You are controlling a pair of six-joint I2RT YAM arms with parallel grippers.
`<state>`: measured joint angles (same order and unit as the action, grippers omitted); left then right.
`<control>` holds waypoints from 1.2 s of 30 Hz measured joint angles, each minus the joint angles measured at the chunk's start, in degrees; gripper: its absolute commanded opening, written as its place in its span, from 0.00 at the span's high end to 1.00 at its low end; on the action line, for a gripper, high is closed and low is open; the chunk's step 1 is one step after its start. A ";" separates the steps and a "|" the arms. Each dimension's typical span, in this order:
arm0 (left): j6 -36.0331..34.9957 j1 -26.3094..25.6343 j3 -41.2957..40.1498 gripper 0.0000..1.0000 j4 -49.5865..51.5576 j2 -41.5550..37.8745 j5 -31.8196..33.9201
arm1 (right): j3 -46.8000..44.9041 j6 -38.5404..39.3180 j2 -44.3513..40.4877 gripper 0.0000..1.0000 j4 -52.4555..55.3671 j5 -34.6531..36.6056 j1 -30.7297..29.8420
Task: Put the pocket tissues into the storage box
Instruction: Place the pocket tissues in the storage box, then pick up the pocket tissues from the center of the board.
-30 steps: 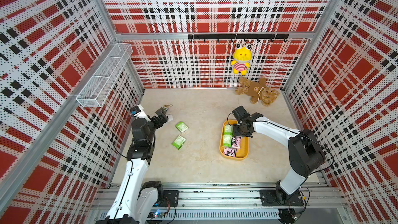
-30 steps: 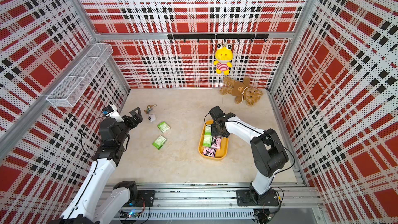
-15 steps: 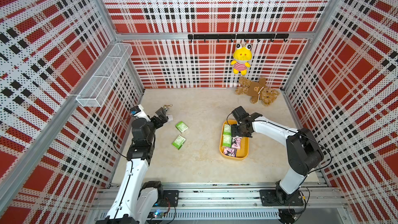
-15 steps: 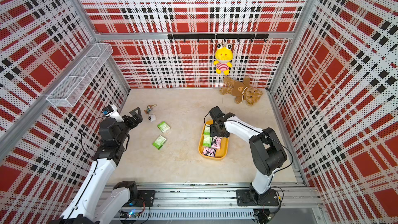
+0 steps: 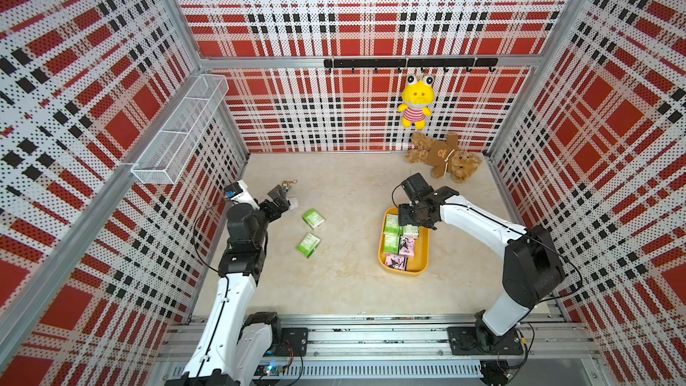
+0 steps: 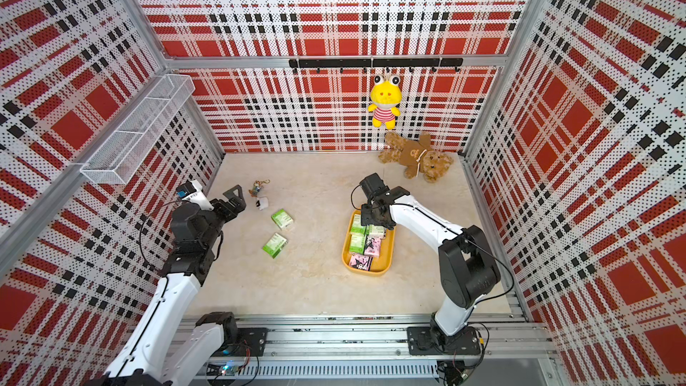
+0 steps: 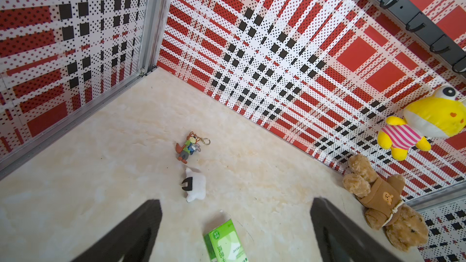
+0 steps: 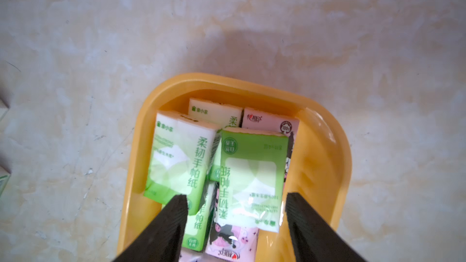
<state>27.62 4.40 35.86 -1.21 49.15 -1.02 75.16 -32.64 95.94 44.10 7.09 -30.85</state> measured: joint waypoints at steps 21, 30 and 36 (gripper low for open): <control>1.20 1.11 0.31 0.01 0.15 -0.50 -0.74 | 19.85 5.99 11.56 0.15 -5.35 -5.60 -18.67; 3.32 7.98 0.76 0.01 0.37 -0.70 -4.76 | 38.12 5.09 30.18 0.00 -3.76 -7.28 -24.04; 3.87 10.38 0.83 0.01 0.48 -1.14 -6.29 | 50.75 2.14 40.26 0.00 0.42 -7.98 -26.47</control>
<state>31.48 14.79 36.69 -0.73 48.01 -7.31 125.91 -30.50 136.20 44.51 -0.89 -57.32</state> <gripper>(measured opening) 0.992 0.999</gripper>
